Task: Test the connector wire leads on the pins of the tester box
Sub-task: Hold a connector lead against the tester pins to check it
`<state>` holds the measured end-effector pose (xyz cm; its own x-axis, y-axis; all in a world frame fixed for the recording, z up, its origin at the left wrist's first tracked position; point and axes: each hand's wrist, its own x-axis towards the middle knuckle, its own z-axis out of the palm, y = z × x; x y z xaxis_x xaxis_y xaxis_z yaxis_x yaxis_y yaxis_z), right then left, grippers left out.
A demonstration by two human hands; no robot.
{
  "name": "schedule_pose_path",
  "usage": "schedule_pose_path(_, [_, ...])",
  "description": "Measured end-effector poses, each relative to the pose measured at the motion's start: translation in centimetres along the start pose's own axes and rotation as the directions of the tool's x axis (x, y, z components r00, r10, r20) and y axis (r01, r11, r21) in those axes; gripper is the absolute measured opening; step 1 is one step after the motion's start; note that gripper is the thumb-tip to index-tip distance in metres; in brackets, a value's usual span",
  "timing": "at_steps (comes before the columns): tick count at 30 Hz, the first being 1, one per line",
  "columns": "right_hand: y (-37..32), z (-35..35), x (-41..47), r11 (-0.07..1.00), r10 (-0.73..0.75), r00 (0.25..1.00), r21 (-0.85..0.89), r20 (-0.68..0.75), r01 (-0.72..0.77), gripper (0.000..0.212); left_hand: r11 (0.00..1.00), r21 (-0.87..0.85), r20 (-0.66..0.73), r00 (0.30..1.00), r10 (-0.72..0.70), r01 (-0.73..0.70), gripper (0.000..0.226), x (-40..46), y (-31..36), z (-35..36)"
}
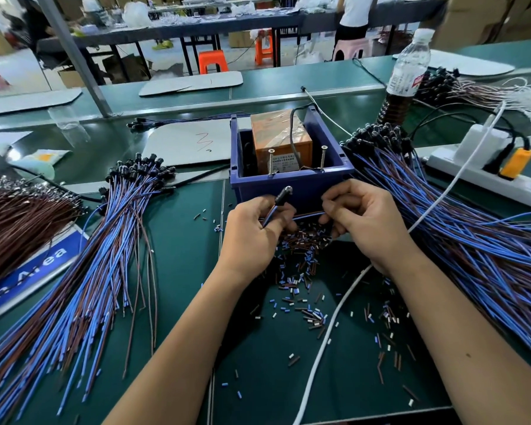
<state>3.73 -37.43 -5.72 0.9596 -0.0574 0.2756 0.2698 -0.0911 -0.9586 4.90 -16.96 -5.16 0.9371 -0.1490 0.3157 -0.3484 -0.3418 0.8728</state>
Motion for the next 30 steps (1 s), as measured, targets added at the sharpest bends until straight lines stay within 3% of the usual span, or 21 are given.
schedule_pose_path(4, [-0.2,-0.7,0.1,0.999,-0.023,0.999,0.022,-0.031,0.024,0.018,0.999,-0.043,0.069,0.997,0.025,-0.022,0.01,0.0,0.1,-0.4])
schedule_pose_path(8, [-0.6,-2.1,0.2,0.994,0.003,0.987,0.107,-0.162,0.014,0.016,0.989,-0.146,-0.002,1.0,0.018,-0.018,0.012,0.5,-0.1,-1.3])
schedule_pose_path(10, [-0.7,-1.6,0.0,0.999,-0.002,0.996,0.043,-0.093,0.006,0.003,0.981,-0.193,-0.036,0.999,0.01,-0.017,0.01,0.4,0.1,-1.0])
schedule_pose_path(14, [-1.1,1.0,-0.8,0.999,-0.002,1.0,0.033,0.02,0.002,0.014,0.96,-0.275,-0.124,0.992,0.02,-0.054,0.005,-0.3,0.7,0.5])
schedule_pose_path(16, [-1.2,2.2,-1.1,0.995,-0.04,0.999,0.096,0.03,0.037,0.004,0.966,-0.242,-0.129,0.99,0.059,-0.089,0.004,-0.4,0.8,0.7])
schedule_pose_path(20, [-1.3,3.1,-1.4,0.985,-0.007,1.0,0.172,-0.022,0.011,0.007,0.973,-0.115,-0.065,0.979,0.195,-0.201,0.005,-0.7,1.2,0.3])
schedule_pose_path(22, [-1.4,2.9,-1.4,0.991,-0.008,1.0,0.137,0.006,0.007,0.009,0.959,0.001,-0.084,0.955,0.284,-0.285,0.018,-0.8,1.4,0.0])
schedule_pose_path(24, [-1.4,2.7,-1.4,0.995,-0.032,0.998,0.097,0.049,0.027,0.011,0.944,0.011,-0.095,0.939,0.33,-0.33,0.026,-0.8,1.7,-0.1])
schedule_pose_path(27, [-1.2,2.7,-1.6,0.995,-0.104,0.986,-0.001,0.132,0.105,0.016,0.938,-0.001,-0.104,0.933,0.346,-0.348,0.014,-0.9,1.8,0.2])
schedule_pose_path(30, [-1.1,2.9,-1.7,0.975,-0.17,0.967,-0.113,0.189,0.193,0.01,0.963,-0.026,-0.09,0.96,0.266,-0.269,0.007,-0.9,1.5,0.6])
